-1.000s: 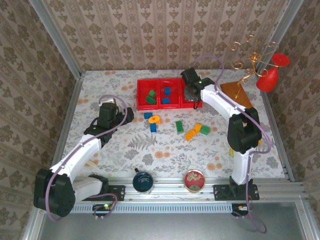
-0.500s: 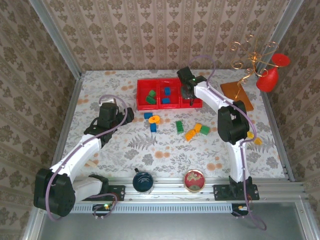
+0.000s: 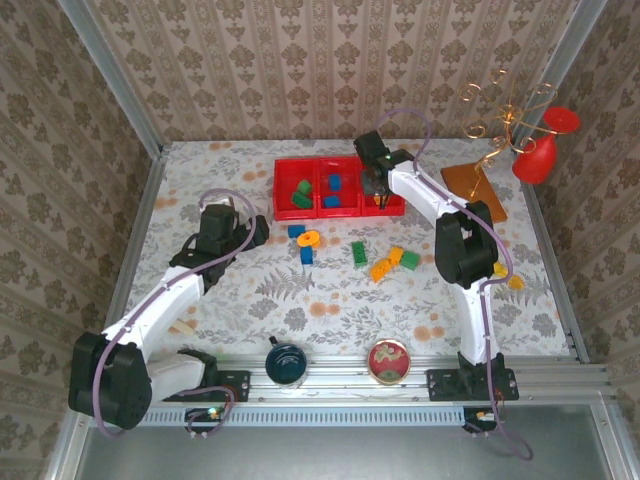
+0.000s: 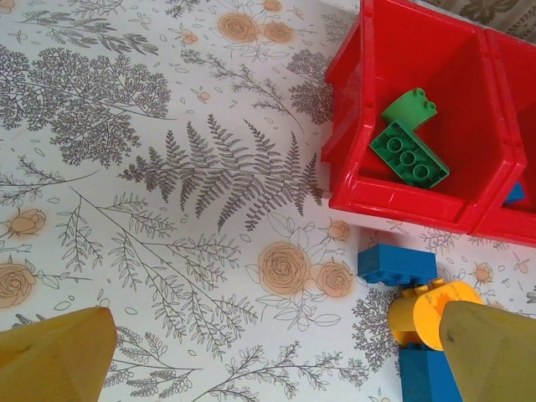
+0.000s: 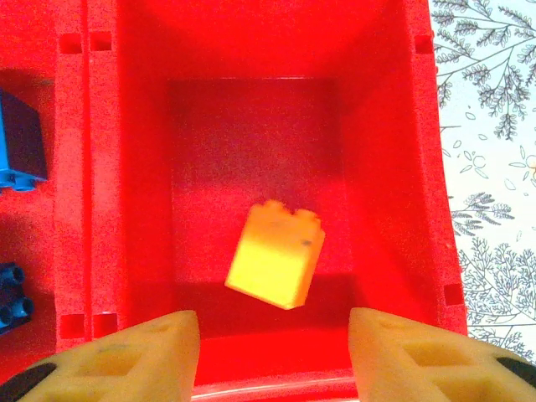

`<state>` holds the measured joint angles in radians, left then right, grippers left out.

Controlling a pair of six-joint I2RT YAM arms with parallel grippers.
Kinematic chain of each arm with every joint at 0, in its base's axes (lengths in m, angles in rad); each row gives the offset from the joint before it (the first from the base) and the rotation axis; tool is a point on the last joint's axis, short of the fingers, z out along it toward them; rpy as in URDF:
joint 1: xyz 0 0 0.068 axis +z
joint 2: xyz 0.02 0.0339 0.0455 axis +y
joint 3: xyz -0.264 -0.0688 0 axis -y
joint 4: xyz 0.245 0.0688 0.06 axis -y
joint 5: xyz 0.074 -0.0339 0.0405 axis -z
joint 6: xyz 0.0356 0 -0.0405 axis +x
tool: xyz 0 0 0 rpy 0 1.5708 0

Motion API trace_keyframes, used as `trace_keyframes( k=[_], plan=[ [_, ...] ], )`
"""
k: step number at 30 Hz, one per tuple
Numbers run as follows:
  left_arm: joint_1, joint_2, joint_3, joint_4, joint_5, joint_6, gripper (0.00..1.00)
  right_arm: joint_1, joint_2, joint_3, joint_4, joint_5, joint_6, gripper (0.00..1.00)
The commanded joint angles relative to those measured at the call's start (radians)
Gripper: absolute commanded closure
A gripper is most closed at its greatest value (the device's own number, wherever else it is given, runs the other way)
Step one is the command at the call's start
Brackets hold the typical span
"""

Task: Sort the legos into containers by color
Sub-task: Place the lego in the container, then pick up the lego from the center of the table.

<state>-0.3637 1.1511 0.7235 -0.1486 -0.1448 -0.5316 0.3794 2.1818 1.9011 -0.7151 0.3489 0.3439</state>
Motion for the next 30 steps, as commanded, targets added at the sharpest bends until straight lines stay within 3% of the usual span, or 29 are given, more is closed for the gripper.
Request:
trace_keyframes(
  k=[1, 10, 21, 30],
  plan=[
    [0.011, 0.002, 0.033, -0.007, 0.005, 0.008, 0.00, -0.001, -0.041, 0.010, -0.029, 0.011, 0.004, 0.48],
    [0.011, 0.000, 0.036, -0.012, 0.005, 0.012, 0.00, 0.020, -0.186, -0.084, -0.035, -0.006, 0.039, 0.47],
    [0.014, -0.010, 0.029, -0.019, -0.003, 0.012, 0.00, 0.030, -0.494, -0.429, 0.003, -0.049, 0.161, 0.46],
    [0.014, -0.022, 0.013, -0.003, -0.003, 0.005, 0.00, 0.031, -0.641, -0.624, -0.048, -0.076, 0.226, 0.41]
  ],
)
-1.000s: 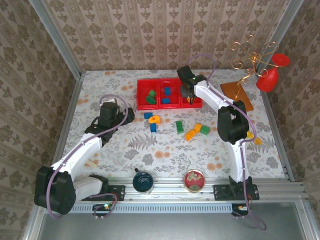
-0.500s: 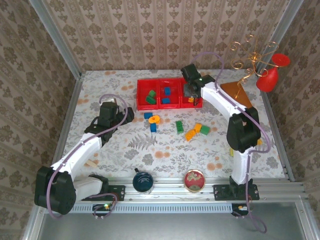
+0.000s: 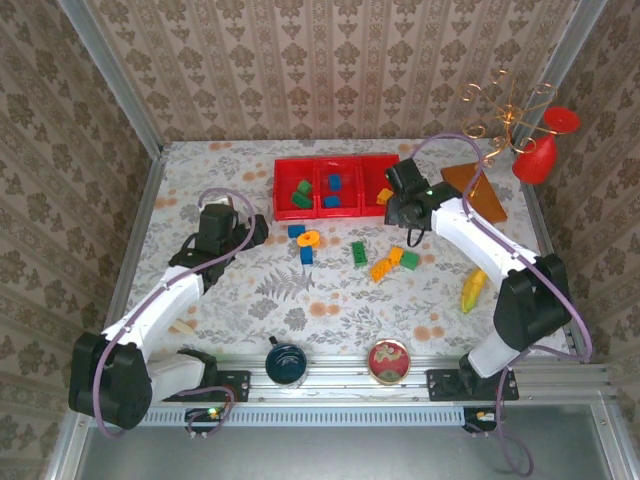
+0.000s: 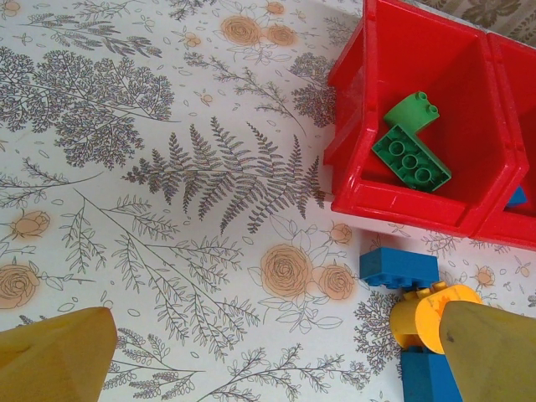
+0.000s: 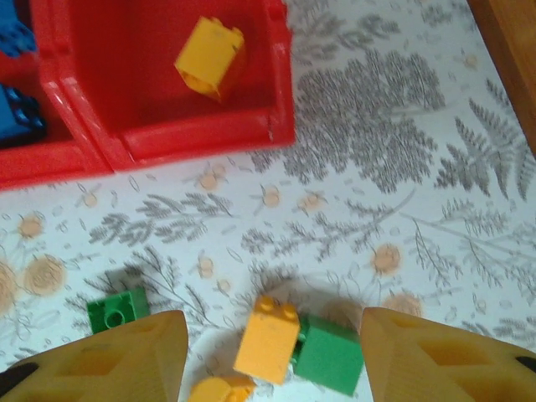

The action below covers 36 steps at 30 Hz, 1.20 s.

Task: Sort the legos into containers by color
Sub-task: Pick up the lego from the center of the table.

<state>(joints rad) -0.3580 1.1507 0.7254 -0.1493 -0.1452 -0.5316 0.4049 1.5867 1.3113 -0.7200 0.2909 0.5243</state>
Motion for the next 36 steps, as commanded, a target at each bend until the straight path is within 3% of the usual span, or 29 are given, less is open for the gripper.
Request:
trace_keyframes(
  k=[1, 14, 36],
  plan=[
    [0.008, -0.022, 0.011, -0.003, -0.001, 0.004, 0.00, 0.005, -0.052, -0.047, -0.048, -0.026, 0.049, 0.41],
    [0.009, -0.020, 0.006, -0.001, 0.002, -0.002, 0.00, -0.002, 0.016, -0.107, -0.082, -0.110, 0.028, 0.34],
    [0.013, -0.019, 0.003, -0.003, 0.002, -0.004, 0.00, -0.017, 0.258, 0.013, -0.040, -0.147, -0.043, 0.40]
  ],
)
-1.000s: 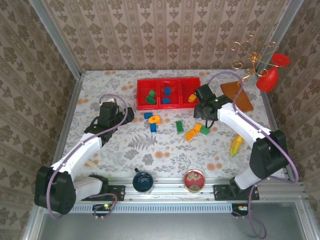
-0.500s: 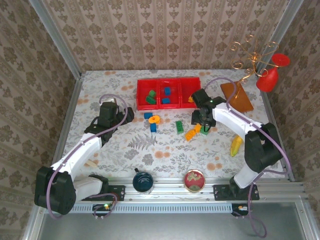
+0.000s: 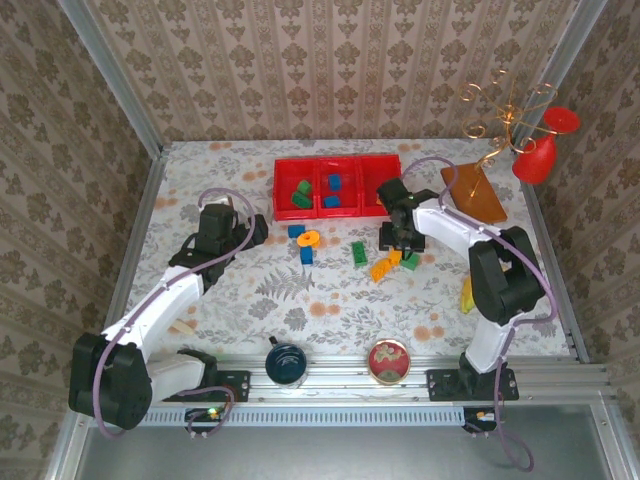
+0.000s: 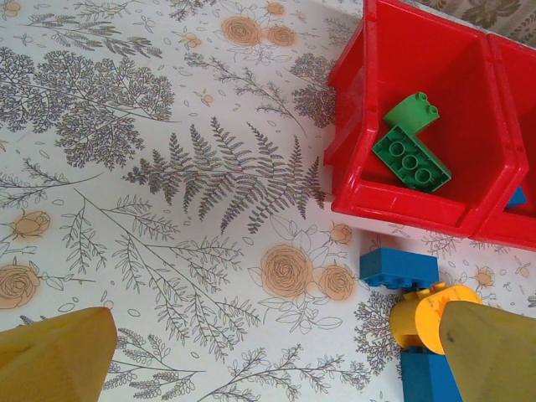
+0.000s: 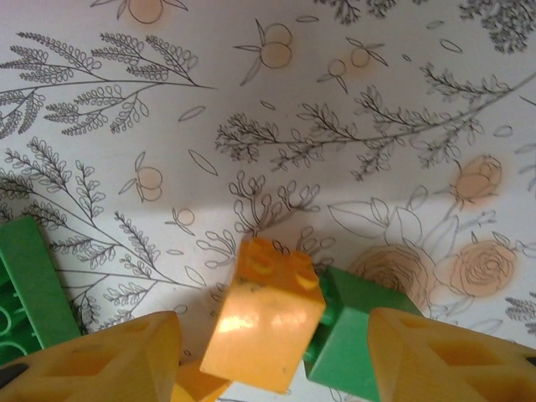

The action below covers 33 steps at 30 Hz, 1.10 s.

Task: Sort the legos into containers by color
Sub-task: Pick up the lego from the center of the table.

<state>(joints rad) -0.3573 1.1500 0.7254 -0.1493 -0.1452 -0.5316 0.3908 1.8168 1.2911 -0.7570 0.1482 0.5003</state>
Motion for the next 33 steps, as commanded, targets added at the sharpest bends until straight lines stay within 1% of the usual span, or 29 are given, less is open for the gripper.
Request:
trace_keyframes(
  k=[1, 10, 20, 25, 30, 33],
  plan=[
    [0.012, -0.019, 0.003, -0.003, 0.001, -0.004, 0.00, -0.003, 0.035, 0.039, -0.004, -0.004, -0.022, 0.41],
    [0.014, -0.019, 0.003, -0.003, 0.006, -0.005, 0.00, 0.000, 0.071, 0.052, -0.008, -0.039, -0.026, 0.45],
    [0.015, -0.010, 0.009, 0.007, 0.014, -0.005, 0.00, 0.023, 0.051, 0.024, -0.002, -0.087, -0.021, 0.57],
    [0.015, -0.007, 0.011, 0.008, 0.019, -0.006, 0.00, 0.030, 0.046, 0.020, -0.009, -0.073, -0.022, 0.56],
    [0.016, -0.009, 0.012, 0.009, 0.018, -0.004, 0.00, 0.031, 0.054, 0.019, -0.031, -0.032, -0.004, 0.47],
    [0.017, -0.009, 0.012, 0.007, 0.019, -0.005, 0.00, 0.038, 0.062, 0.013, -0.029, -0.030, 0.001, 0.44]
  ],
)
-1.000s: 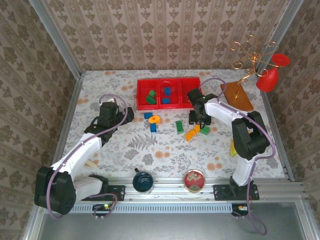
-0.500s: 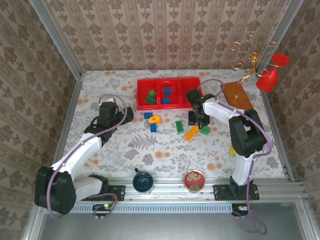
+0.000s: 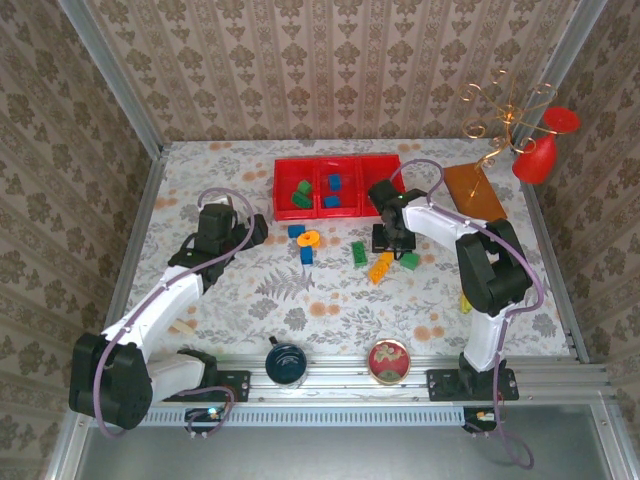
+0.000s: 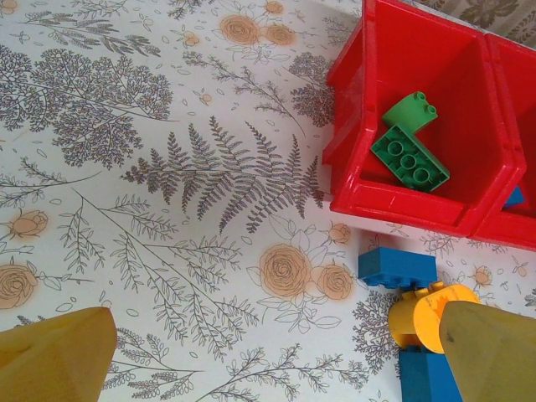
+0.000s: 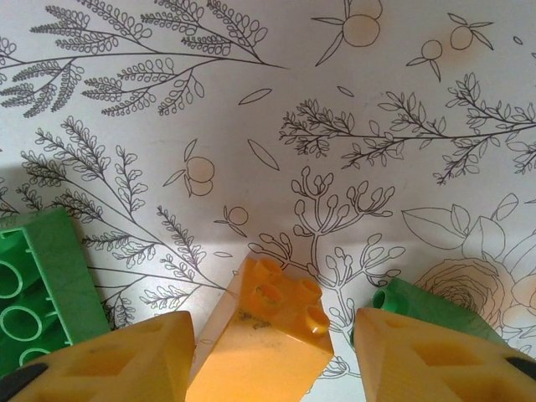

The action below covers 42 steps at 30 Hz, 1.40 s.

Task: Sort the legos into containers by color
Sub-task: Pick up the lego from the center of the table.

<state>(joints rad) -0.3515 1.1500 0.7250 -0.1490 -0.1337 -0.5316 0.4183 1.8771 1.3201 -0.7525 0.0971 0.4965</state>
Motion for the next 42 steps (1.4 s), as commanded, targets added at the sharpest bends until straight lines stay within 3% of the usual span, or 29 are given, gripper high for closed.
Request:
trace_keyframes(
  k=[1, 22, 42],
  plan=[
    [0.011, -0.009, 0.012, 0.008, 0.007, -0.005, 0.00, 0.013, 0.004, -0.016, -0.032, 0.021, 0.006, 0.44],
    [0.012, -0.022, 0.004, 0.004, 0.002, -0.005, 0.00, 0.097, 0.046, -0.013, -0.013, 0.018, -0.001, 0.41],
    [0.012, -0.022, 0.003, 0.006, 0.010, -0.010, 0.00, 0.084, -0.006, -0.088, -0.034, 0.096, 0.022, 0.39]
  ],
)
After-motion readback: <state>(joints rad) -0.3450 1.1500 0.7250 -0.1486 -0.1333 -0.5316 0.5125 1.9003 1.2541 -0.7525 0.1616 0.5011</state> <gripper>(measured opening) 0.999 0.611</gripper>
